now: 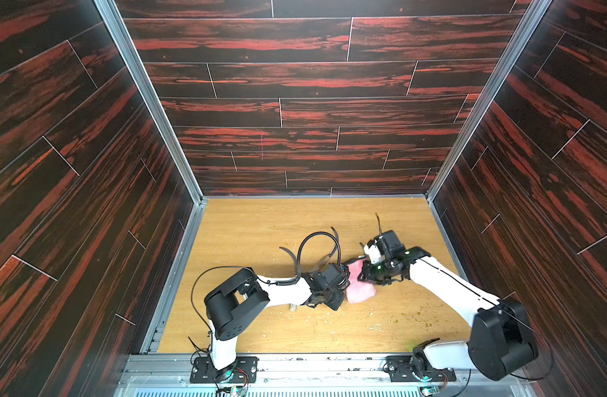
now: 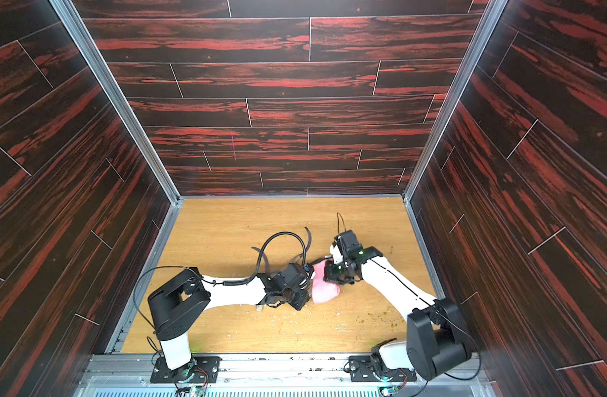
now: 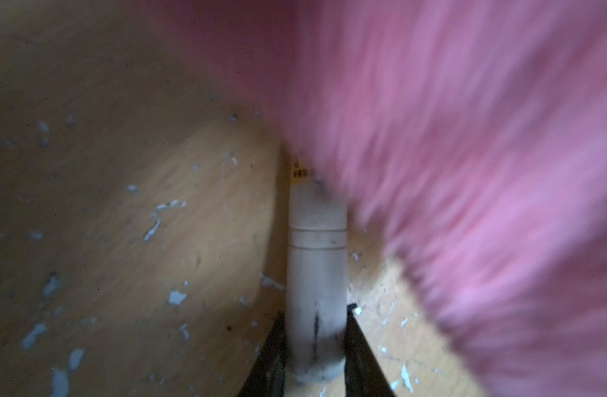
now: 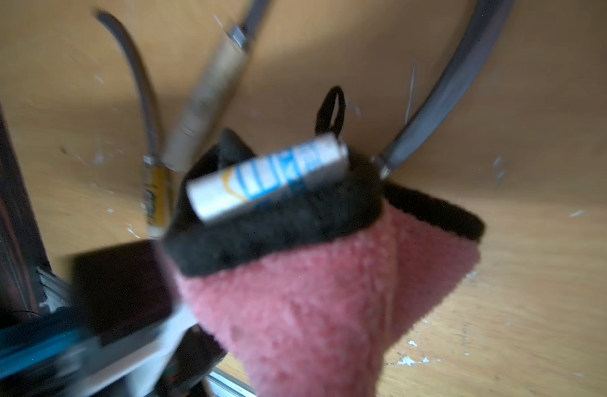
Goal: Wipe small sickles with rags
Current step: Wipe the small sickle.
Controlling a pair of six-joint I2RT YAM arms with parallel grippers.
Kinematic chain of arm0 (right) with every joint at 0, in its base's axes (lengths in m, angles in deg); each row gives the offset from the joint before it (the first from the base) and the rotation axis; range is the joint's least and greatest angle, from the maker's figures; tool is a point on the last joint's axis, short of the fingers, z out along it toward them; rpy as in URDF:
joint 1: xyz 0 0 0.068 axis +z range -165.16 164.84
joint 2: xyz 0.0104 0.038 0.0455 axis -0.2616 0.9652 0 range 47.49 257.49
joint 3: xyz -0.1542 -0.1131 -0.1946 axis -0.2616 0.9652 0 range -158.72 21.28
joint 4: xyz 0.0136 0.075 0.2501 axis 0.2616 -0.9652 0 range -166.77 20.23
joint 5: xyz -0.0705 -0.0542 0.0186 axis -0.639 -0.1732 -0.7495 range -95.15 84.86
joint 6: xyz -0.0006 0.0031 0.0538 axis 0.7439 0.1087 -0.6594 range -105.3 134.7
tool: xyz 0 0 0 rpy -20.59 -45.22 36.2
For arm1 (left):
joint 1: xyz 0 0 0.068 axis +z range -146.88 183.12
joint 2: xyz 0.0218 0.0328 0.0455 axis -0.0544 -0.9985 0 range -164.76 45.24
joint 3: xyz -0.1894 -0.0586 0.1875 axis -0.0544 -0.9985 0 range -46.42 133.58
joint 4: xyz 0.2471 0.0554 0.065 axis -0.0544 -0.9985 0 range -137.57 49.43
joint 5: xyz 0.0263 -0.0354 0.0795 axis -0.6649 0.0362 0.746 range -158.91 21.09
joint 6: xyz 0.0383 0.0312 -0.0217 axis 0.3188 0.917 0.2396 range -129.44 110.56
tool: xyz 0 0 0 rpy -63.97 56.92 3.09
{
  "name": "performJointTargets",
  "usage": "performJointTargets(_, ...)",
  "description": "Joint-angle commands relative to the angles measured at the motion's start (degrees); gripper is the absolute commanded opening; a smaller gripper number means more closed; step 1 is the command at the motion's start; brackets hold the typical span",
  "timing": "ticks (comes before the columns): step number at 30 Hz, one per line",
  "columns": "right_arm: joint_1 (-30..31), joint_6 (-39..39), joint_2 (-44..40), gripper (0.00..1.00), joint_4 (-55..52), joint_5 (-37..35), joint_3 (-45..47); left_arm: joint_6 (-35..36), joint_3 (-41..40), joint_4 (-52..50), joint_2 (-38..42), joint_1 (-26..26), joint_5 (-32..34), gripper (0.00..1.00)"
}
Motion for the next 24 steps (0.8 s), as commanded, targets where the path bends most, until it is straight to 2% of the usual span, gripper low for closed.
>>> performJointTargets(1,1.7,-1.7,3.2,0.00,4.6,3.1,1.5,0.4,1.5,-1.9,0.0,-0.3,0.6,0.06)
performJointTargets(8,2.8,-2.2,10.5,0.00,9.6,5.5,1.7,-0.2,1.9,-1.2,-0.7,-0.2,-0.3,0.06)
performJointTargets(13,2.2,-2.0,16.6,0.00,11.5,3.2,1.6,-0.6,1.4,-0.6,-0.4,-0.3,-0.4,0.05)
performJointTargets(24,-6.4,-0.6,19.7,0.00,12.0,-1.4,3.0,-1.3,-0.4,0.4,1.0,-0.3,0.0,0.05)
